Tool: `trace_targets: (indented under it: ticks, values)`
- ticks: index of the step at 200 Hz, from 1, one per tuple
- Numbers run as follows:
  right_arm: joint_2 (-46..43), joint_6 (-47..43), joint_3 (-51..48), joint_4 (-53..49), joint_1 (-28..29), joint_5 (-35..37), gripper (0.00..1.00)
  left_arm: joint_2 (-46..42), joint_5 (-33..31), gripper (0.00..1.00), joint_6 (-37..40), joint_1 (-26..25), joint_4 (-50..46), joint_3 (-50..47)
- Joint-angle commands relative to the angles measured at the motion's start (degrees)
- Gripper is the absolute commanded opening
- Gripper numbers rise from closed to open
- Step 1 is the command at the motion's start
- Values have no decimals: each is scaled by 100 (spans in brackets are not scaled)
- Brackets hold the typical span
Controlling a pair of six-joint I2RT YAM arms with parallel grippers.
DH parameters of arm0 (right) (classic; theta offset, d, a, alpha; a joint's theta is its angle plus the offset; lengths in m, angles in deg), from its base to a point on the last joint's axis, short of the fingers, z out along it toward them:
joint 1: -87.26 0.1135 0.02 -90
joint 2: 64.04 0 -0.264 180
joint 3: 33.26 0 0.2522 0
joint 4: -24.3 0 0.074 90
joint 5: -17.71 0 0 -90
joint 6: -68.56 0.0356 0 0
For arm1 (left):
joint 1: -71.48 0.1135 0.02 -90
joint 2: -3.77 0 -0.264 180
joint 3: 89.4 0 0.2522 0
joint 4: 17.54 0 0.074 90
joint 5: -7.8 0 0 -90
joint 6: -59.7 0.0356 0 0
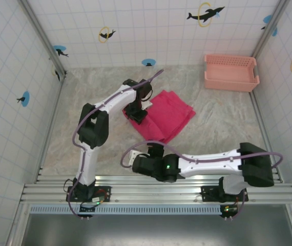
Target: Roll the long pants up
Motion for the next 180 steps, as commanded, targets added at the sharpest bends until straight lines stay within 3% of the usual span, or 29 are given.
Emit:
trace_targets:
  ticks: [1, 33, 78, 130, 180]
  values:
    - [583, 297, 391, 326, 110, 695, 98, 136, 79, 46, 149, 4, -196, 172]
    - [1679, 341, 788, 530, 138, 1463, 98, 100, 56, 46, 199, 28, -189, 97]
    - [3131, 774, 1772, -142, -3, 2602, 98, 133, 142, 46, 243, 47, -177, 62]
    - [3568, 2027, 2012, -923, -419, 3067, 98, 161, 135, 46, 348, 46, -246, 110]
    - [3902, 2191, 2116, -1081, -802, 3236, 98, 223, 163, 46, 406, 46, -266, 115]
